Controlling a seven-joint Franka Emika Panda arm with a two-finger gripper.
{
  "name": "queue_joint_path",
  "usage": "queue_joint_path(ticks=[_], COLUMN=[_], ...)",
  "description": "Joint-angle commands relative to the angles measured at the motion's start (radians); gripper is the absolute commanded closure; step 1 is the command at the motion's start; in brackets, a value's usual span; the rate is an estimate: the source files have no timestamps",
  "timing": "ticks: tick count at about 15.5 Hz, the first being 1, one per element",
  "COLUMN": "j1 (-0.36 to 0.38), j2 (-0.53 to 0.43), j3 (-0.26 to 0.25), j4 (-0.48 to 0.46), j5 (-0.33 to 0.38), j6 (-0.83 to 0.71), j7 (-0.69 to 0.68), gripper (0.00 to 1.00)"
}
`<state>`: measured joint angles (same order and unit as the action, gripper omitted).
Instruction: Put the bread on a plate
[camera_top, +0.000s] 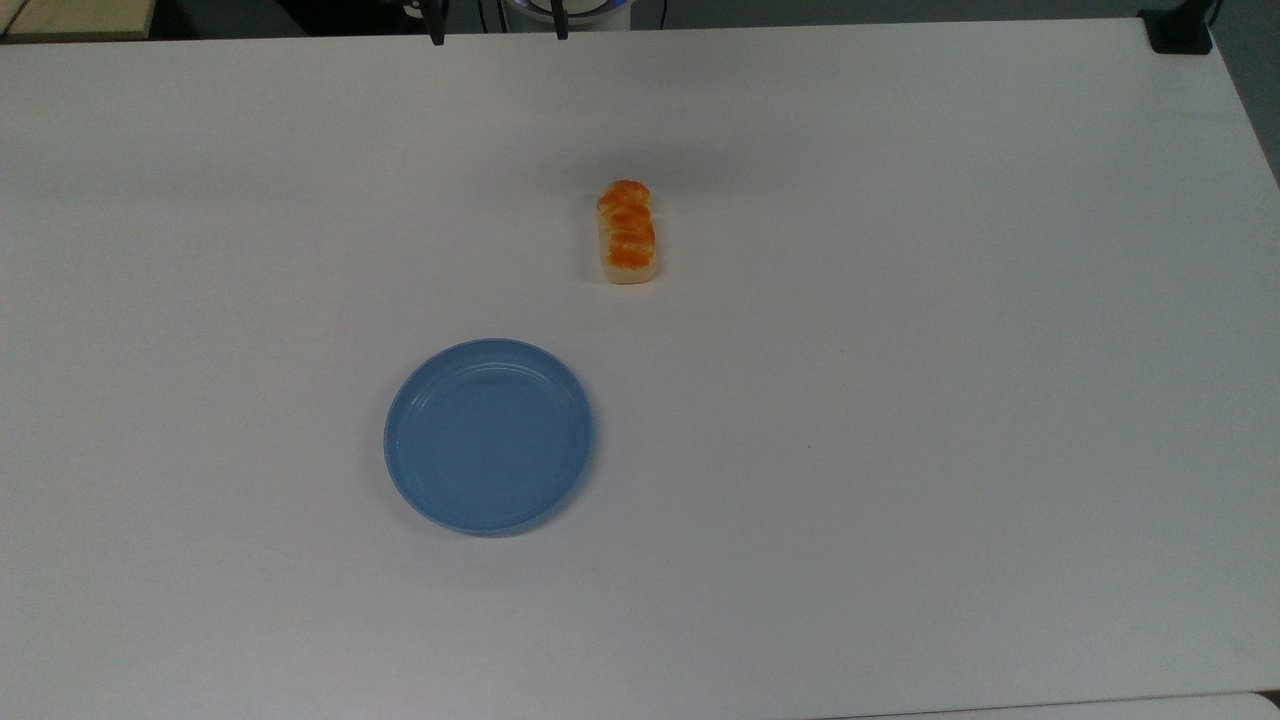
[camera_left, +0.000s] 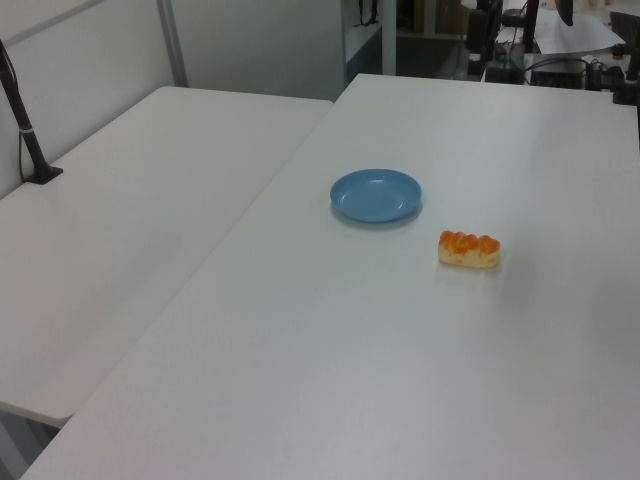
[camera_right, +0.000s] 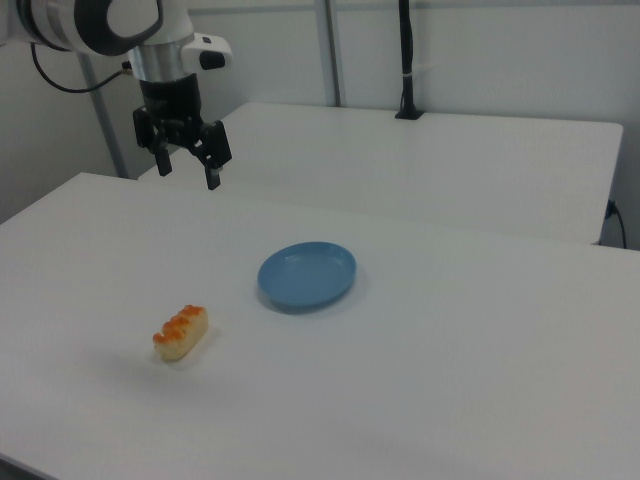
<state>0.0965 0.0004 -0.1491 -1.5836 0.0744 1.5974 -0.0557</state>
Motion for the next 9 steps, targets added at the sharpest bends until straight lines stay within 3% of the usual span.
queue_joint_path(ticks=[1, 9], j1=[0.025, 0.029], j2=[-0.022, -0.023], j3=[-0.048, -0.044], j4=[-0.018, -0.026], j5=[0.001, -0.001], j6=[0.091, 0.091], j7=[-0.003, -0.003], gripper=[0.0, 0.0])
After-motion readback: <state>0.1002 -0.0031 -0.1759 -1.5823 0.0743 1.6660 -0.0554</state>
